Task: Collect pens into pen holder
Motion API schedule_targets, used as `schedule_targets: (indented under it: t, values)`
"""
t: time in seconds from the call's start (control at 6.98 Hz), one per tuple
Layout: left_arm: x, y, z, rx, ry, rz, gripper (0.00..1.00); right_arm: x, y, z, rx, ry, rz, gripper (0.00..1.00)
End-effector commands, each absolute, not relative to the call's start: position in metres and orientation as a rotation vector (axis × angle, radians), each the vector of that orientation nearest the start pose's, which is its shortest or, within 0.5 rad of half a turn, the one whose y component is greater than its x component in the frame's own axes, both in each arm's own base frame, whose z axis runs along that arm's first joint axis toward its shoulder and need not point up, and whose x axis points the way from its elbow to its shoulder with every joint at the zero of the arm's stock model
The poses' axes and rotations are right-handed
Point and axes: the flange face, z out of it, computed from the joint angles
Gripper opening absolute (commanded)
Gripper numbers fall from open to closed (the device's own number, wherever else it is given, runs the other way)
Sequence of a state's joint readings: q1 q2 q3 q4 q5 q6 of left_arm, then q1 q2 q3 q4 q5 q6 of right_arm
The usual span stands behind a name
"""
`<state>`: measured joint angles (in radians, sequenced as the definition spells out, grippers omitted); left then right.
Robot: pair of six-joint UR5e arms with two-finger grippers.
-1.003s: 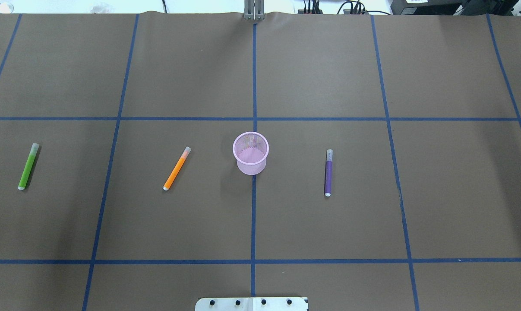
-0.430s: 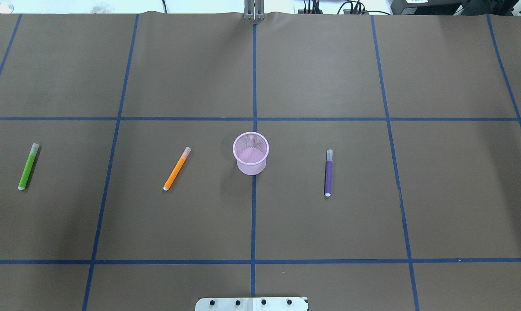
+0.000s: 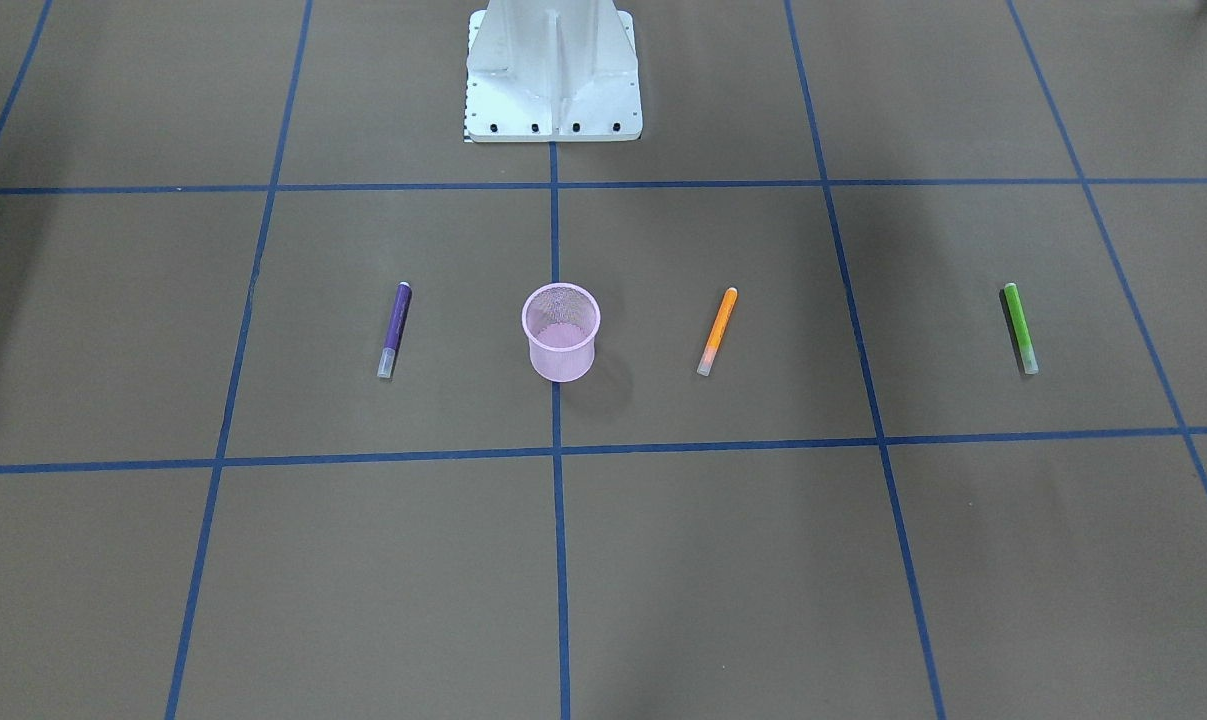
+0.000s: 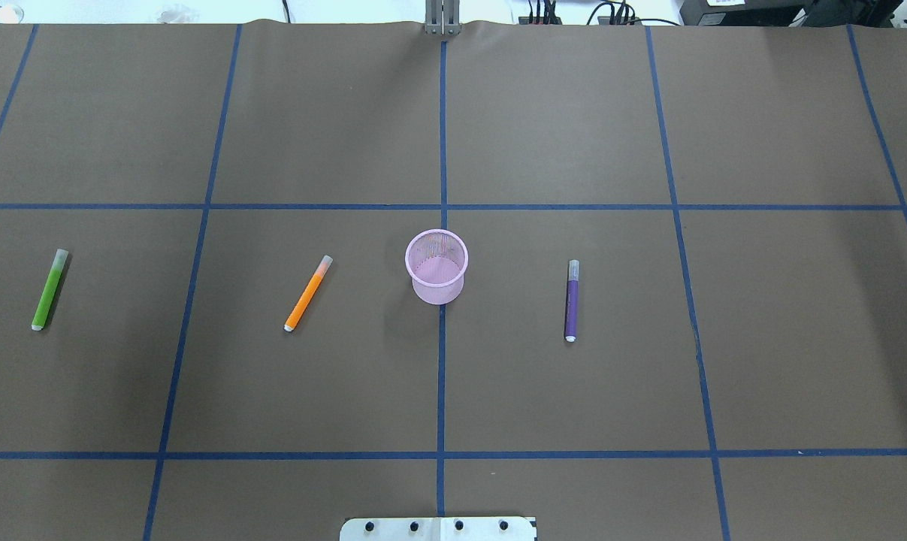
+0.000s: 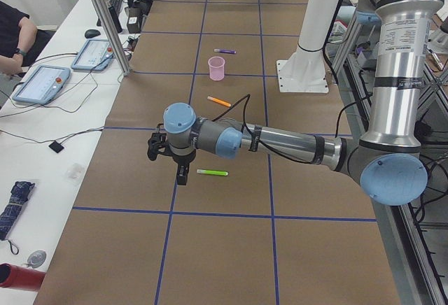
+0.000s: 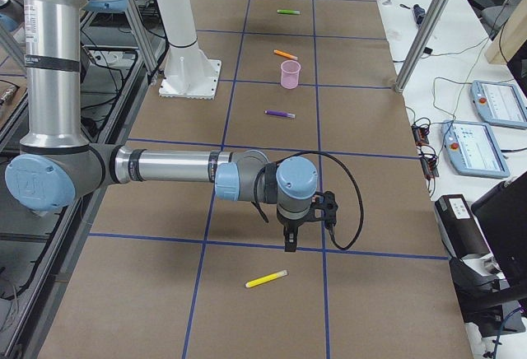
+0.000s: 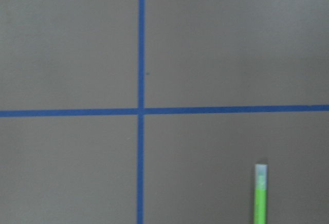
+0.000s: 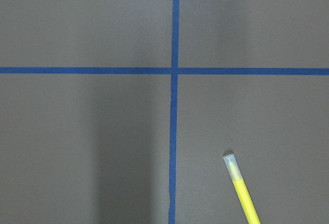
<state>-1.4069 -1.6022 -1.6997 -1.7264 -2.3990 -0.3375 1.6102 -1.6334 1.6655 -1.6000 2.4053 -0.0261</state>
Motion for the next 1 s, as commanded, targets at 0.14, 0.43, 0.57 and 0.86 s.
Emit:
schedule_targets:
  t: [0.14,0.43,0.57,0.86]
  values:
    - [0.133,-0.517,0.545,0.092,0.821,-0.110,1.00,0.076,-0.476,0.626,0.051,-0.844,0.007,1.00]
    - [0.163,-0.513,0.573,0.125,0.826,-0.115,1.00,0.074,-0.470,0.645,0.036,-0.854,0.007,1.00]
    - [0.185,-0.507,0.614,0.135,0.868,-0.125,1.00,0.074,-0.468,0.658,0.082,-0.854,-0.015,1.00]
    - [0.218,-0.498,0.632,0.155,0.841,-0.091,1.00,0.074,-0.469,0.676,0.112,-0.853,-0.024,1.00]
